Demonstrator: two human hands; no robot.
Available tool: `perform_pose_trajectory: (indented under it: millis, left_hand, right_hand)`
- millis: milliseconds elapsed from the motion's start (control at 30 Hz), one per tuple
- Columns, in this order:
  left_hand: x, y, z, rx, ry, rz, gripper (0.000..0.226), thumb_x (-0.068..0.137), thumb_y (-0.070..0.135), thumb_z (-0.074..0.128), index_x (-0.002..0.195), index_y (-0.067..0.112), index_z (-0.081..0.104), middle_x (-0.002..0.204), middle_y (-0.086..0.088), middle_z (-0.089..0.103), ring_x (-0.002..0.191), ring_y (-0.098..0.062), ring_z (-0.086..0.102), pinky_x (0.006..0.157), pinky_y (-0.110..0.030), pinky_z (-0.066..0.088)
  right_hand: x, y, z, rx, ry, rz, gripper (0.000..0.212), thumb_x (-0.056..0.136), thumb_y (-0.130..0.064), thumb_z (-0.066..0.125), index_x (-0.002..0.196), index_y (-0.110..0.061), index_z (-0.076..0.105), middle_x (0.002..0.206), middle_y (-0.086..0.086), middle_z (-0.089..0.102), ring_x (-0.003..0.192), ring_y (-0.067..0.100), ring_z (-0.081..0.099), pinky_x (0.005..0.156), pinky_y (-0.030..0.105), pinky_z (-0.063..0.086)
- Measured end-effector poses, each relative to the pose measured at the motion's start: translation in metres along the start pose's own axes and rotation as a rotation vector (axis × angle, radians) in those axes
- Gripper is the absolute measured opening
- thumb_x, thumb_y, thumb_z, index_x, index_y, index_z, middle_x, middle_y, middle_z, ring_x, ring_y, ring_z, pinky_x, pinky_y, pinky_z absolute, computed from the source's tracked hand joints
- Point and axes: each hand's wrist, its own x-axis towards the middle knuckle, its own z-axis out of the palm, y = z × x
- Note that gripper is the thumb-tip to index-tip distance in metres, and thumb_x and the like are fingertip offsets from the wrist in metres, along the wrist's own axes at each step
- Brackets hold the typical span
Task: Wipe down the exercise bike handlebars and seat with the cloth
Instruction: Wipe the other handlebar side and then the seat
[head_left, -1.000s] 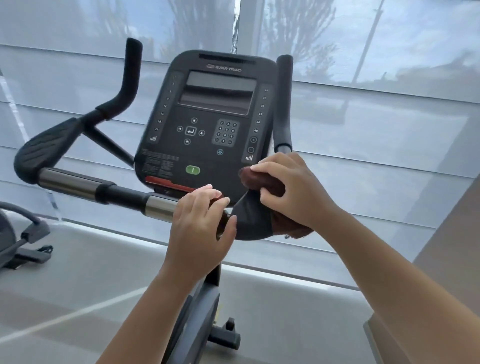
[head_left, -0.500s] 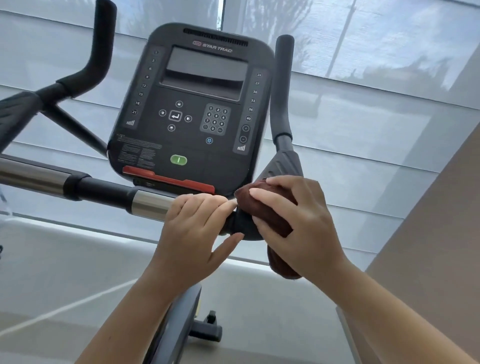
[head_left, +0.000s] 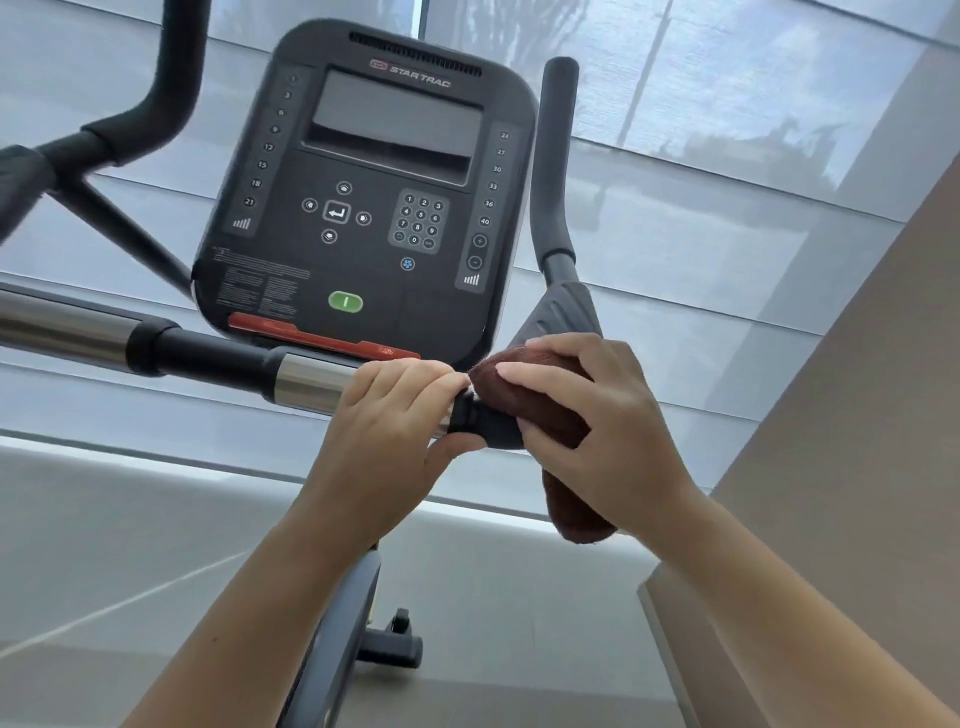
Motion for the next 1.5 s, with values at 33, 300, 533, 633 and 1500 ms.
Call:
perform_pose_trajectory:
  millis: [33, 300, 533, 633, 1500]
  left_hand:
    - [0.0, -0.001, 0.0, -0.002, -0.002, -0.002, 0.045, 0.082, 0.04, 0.049, 0.099, 0.001, 0.065, 0.099, -0.012, 0.067, 0.093, -0.033, 0.062, 0.089, -0.036, 0.033]
    - [-0.001, 0.0, 0.004, -0.01, 0.013, -0.031, 0.049, 0.083, 0.044, 0.046, 0.097, 0.001, 0.066, 0.097, -0.011, 0.069, 0.092, -0.032, 0.063, 0.089, -0.035, 0.034]
    - [-0.002, 0.001, 0.005, -0.018, 0.011, -0.049, 0.047, 0.081, 0.042, 0.048, 0.098, 0.001, 0.065, 0.096, -0.012, 0.068, 0.091, -0.032, 0.063, 0.089, -0.035, 0.033]
    - [-0.002, 0.002, 0.004, -0.02, 0.007, -0.052, 0.048, 0.082, 0.042, 0.048, 0.098, 0.001, 0.065, 0.097, -0.012, 0.068, 0.092, -0.032, 0.062, 0.09, -0.035, 0.032]
    - [-0.002, 0.003, 0.003, -0.039, 0.019, -0.062, 0.04, 0.077, 0.035, 0.066, 0.096, 0.0, 0.066, 0.095, -0.013, 0.069, 0.091, -0.032, 0.063, 0.09, -0.034, 0.033]
  right_hand:
    - [0.006, 0.006, -0.006, 0.049, -0.017, -0.012, 0.036, 0.07, -0.008, 0.065, 0.104, -0.02, 0.068, 0.108, 0.002, 0.061, 0.099, 0.025, 0.053, 0.092, 0.022, 0.038]
    - [0.047, 0.039, -0.017, 0.01, -0.29, -0.001, 0.045, 0.078, -0.016, 0.068, 0.12, -0.025, 0.058, 0.13, 0.005, 0.049, 0.122, 0.026, 0.041, 0.106, 0.03, 0.027]
    - [0.027, 0.028, -0.007, -0.011, -0.121, 0.243, 0.061, 0.078, -0.031, 0.067, 0.133, -0.036, 0.041, 0.129, 0.005, 0.044, 0.12, 0.022, 0.04, 0.105, 0.031, 0.03]
    - [0.012, 0.018, -0.004, -0.017, -0.044, 0.178, 0.052, 0.08, -0.024, 0.067, 0.128, -0.031, 0.05, 0.117, 0.005, 0.05, 0.109, 0.022, 0.046, 0.098, 0.024, 0.032]
    - [0.044, 0.023, -0.001, -0.22, -0.177, 0.159, 0.042, 0.081, -0.049, 0.057, 0.121, -0.036, 0.055, 0.115, 0.008, 0.048, 0.108, 0.028, 0.045, 0.093, 0.04, 0.04]
